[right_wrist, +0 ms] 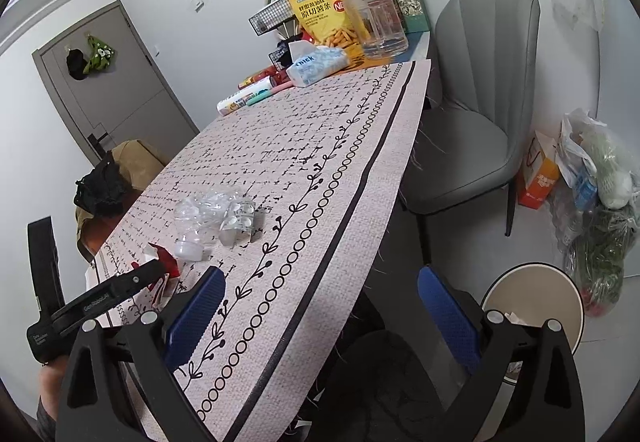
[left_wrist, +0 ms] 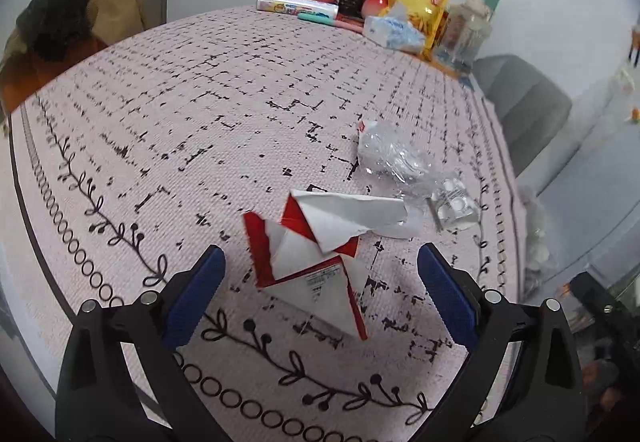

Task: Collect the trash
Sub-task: 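Grasp the red-and-white carton with the left gripper while the right grasps the clear bottle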

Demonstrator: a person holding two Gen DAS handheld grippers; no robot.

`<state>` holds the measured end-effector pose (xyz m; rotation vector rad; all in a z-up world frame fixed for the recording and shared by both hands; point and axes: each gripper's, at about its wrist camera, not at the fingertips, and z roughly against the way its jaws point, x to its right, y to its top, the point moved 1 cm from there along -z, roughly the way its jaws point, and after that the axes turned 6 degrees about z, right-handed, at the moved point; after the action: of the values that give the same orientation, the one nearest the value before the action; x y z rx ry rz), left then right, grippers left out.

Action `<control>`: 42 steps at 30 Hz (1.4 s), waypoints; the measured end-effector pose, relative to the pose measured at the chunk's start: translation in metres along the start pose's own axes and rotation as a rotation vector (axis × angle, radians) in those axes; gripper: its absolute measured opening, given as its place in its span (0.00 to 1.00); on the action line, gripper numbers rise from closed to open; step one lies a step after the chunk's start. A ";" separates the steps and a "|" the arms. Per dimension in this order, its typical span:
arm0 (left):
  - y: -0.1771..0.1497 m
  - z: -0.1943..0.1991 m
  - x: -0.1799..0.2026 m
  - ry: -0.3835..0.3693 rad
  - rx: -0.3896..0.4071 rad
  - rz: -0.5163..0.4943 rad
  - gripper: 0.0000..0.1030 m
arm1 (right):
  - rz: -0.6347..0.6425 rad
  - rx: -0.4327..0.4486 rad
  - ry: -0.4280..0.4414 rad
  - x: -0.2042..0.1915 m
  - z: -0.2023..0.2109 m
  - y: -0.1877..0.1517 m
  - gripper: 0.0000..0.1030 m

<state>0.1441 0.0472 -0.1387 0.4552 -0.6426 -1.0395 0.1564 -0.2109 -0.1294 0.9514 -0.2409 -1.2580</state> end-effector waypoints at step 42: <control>0.020 0.037 -0.096 -0.180 0.082 0.207 0.32 | 0.213 -0.221 0.159 -0.145 -0.123 0.022 0.32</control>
<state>0.0983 0.1403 -0.1252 0.3603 -0.8771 -0.8656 0.1998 -0.0253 -0.1410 0.8072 -0.0735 -0.9854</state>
